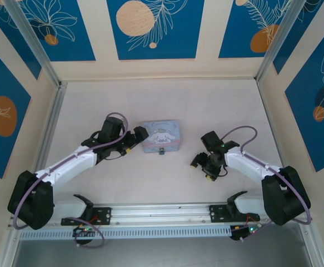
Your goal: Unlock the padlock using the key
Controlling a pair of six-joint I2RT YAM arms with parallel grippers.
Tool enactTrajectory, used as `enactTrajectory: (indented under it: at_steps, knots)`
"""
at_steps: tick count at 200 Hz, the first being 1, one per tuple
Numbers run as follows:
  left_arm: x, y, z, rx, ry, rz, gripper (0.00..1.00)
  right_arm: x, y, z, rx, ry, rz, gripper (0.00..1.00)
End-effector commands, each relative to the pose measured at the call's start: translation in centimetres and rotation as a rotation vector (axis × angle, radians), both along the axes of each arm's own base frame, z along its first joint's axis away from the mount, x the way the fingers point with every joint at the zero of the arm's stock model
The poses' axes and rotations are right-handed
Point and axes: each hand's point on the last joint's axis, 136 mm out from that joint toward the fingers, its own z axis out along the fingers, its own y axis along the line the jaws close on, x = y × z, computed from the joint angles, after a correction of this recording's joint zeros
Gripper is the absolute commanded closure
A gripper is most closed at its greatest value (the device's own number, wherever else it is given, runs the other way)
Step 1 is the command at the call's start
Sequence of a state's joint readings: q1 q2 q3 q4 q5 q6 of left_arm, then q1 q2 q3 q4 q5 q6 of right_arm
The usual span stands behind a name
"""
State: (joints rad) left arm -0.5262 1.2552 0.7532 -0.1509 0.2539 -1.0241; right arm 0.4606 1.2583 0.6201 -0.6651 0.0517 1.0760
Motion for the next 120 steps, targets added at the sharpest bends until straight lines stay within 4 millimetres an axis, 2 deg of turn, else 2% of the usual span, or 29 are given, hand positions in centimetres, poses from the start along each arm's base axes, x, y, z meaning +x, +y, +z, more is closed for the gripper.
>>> enactTrajectory:
  at_steps: [1,24,40,61,88,120]
  knots:
    - [-0.6,0.1,0.4,-0.009,0.0,0.013,0.0,-0.6,2.1,0.8,0.055,0.001,-0.012,0.3]
    - [-1.0,0.1,0.7,-0.017,0.003,0.004,0.0,0.2,5.2,2.6,0.122,-0.079,0.06,0.31]
    - [-1.3,0.2,1.2,-0.018,0.002,-0.001,0.0,0.3,5.4,3.8,0.076,-0.11,0.087,0.31]
    - [-1.5,0.3,1.9,-0.015,-0.013,-0.012,0.0,0.0,2.8,4.4,-0.043,-0.115,0.047,0.3]
    - [-1.6,0.3,2.5,-0.015,-0.025,-0.02,0.0,-0.3,-1.1,3.7,-0.127,-0.086,-0.036,0.28]
    - [-1.9,0.4,2.9,-0.022,-0.028,-0.026,0.0,-0.1,-3.6,2.5,-0.127,-0.051,-0.099,0.26]
